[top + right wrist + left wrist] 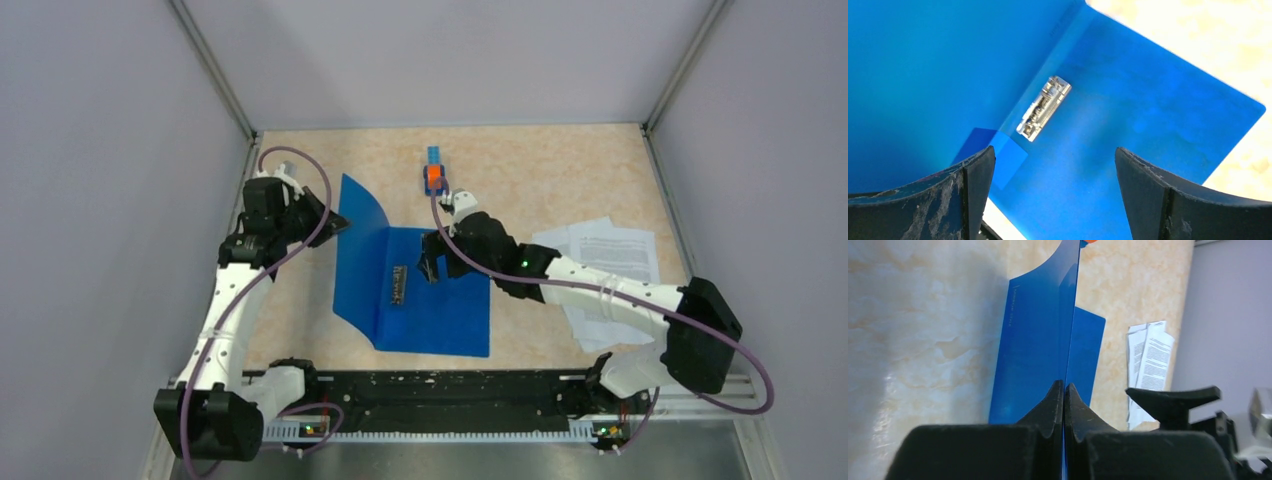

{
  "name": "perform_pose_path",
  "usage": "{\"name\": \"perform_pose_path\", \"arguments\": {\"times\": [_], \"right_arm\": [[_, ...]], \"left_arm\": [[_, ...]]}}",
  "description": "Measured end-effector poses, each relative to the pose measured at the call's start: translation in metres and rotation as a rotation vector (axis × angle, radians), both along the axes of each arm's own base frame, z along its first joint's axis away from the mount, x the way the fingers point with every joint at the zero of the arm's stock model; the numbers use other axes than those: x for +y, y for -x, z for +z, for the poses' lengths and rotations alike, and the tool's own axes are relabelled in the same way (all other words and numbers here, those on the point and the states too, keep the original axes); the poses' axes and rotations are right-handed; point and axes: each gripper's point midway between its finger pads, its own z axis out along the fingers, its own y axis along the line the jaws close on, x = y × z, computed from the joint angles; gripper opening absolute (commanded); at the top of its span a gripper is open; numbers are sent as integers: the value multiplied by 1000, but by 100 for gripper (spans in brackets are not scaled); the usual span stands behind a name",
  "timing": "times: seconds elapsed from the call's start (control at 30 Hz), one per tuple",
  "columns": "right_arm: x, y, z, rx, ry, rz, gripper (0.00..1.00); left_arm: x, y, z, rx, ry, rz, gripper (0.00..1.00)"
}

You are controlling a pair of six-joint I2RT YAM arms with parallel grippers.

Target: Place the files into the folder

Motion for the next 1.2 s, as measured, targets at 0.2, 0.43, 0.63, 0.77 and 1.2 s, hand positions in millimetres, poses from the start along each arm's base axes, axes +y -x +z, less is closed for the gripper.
{"name": "perform_pose_path", "arguments": {"times": [0.2, 0.43, 0.63, 0.77, 1.2], "right_arm": [[-22, -28, -39, 136, 94, -115, 88], [-31, -49, -78, 252, 178, -204, 86], [-19, -54, -104, 314, 215, -202, 86], [-14, -51, -115, 334, 235, -202, 86], [27, -17, -156, 287, 385, -157, 86]], "left_arm": [[-16, -8, 7, -51, 126, 21, 0], [-26, -5, 1, -46, 188, 57, 0], [-23, -6, -8, -34, 144, 52, 0], [-11, 0, -24, -9, 44, 62, 6], [36, 22, -48, 136, -279, 112, 55]]}}
